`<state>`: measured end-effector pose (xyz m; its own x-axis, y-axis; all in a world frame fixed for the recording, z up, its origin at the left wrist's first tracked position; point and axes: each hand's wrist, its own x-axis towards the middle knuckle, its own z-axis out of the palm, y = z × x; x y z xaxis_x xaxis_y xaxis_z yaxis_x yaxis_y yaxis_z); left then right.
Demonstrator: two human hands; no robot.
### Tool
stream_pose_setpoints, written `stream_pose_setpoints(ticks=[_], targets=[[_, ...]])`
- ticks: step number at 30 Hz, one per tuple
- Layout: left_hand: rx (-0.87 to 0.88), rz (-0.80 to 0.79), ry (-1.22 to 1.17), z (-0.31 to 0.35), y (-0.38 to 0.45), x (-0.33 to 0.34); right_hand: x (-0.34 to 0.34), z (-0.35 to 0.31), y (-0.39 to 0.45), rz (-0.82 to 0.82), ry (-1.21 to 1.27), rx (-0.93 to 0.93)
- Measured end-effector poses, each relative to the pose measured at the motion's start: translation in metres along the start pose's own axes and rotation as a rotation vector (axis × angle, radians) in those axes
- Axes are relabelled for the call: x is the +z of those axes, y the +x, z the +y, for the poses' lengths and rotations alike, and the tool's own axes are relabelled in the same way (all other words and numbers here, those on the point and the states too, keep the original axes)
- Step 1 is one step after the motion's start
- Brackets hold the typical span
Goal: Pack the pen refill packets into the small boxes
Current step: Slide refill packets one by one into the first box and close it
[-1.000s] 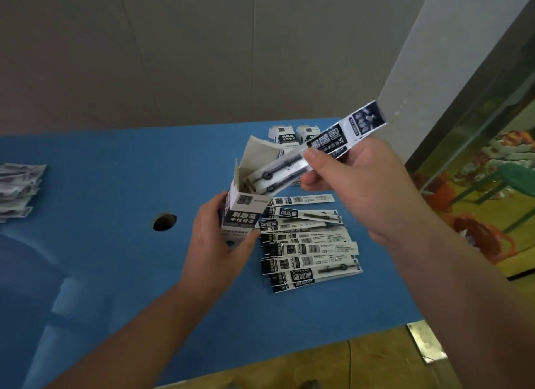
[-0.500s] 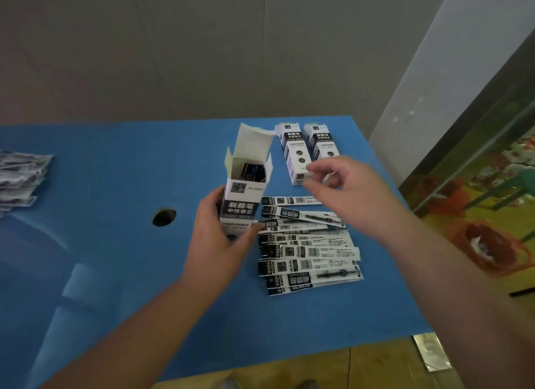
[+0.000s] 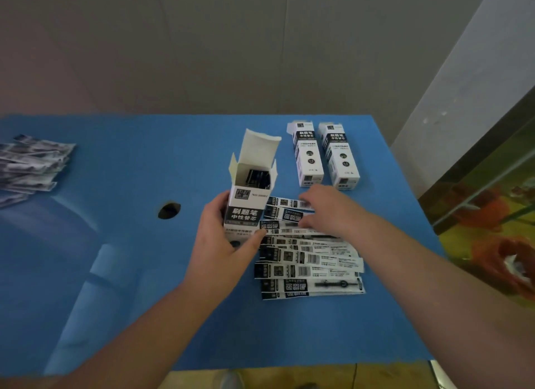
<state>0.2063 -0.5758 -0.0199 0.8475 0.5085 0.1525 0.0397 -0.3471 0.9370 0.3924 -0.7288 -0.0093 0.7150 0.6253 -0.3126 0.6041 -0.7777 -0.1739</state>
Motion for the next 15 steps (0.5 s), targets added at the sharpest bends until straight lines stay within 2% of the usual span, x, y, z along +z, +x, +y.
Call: stream_pose_setpoints(ticks=[15], targets=[[-0.028, 0.149, 0.065, 0.021, -0.017, 0.026, 0.004, 0.006, 0.000, -0.010, 0.132, -0.066]])
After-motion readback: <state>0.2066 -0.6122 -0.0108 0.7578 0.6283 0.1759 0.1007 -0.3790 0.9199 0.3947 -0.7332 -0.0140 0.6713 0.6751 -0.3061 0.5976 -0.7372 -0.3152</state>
